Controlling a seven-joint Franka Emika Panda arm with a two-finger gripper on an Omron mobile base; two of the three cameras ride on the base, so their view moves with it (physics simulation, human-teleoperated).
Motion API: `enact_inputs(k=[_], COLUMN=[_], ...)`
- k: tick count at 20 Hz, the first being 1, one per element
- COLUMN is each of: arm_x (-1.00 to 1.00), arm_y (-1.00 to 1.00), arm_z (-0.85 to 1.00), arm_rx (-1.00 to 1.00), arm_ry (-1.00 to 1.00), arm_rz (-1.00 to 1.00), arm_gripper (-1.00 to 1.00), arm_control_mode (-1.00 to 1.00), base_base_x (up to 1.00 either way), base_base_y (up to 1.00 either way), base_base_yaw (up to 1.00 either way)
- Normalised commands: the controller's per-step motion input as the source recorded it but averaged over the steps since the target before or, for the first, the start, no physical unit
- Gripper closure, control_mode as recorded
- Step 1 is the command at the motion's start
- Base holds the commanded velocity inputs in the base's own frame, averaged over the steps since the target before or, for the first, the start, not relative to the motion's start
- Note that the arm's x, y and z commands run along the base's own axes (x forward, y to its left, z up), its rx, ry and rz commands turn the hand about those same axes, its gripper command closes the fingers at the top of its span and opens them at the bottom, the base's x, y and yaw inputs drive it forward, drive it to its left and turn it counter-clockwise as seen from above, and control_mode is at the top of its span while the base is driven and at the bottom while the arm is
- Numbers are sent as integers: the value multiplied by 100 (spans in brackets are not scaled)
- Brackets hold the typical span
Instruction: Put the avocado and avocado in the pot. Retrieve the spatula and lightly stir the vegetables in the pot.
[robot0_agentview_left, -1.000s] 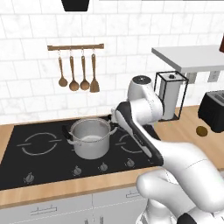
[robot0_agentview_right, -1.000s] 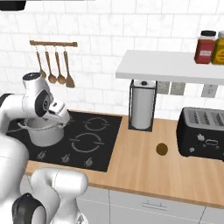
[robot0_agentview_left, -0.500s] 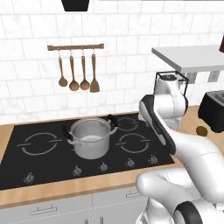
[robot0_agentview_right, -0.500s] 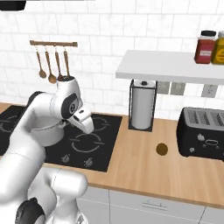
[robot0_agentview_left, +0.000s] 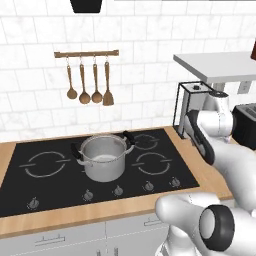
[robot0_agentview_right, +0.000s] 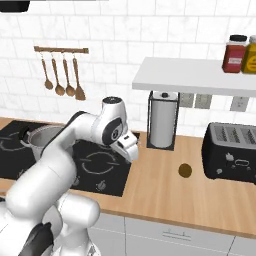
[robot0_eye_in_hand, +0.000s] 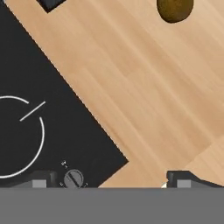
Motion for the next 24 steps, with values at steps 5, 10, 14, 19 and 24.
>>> enact_inputs(k=[5, 10, 14, 19, 24], arm_x=[21, 8, 13, 35, 40], arm_y=[-100, -95, -77, -52, -37], arm_z=[-28, -26, -31, -17, -30], arm_rx=[0, -2, -7, -2, -1], arm_ry=[4, 0, 0, 1, 1], arm_rz=[-4, -4, -6, -2, 0], arm_gripper=[-100, -100, -100, -100, -100], arm_control_mode=[-100, -100, -100, -100, -100], base_base_x=[0, 0, 0, 0, 0], base_base_y=[0, 0, 0, 0, 0], base_base_yaw=[0, 0, 0, 0, 0])
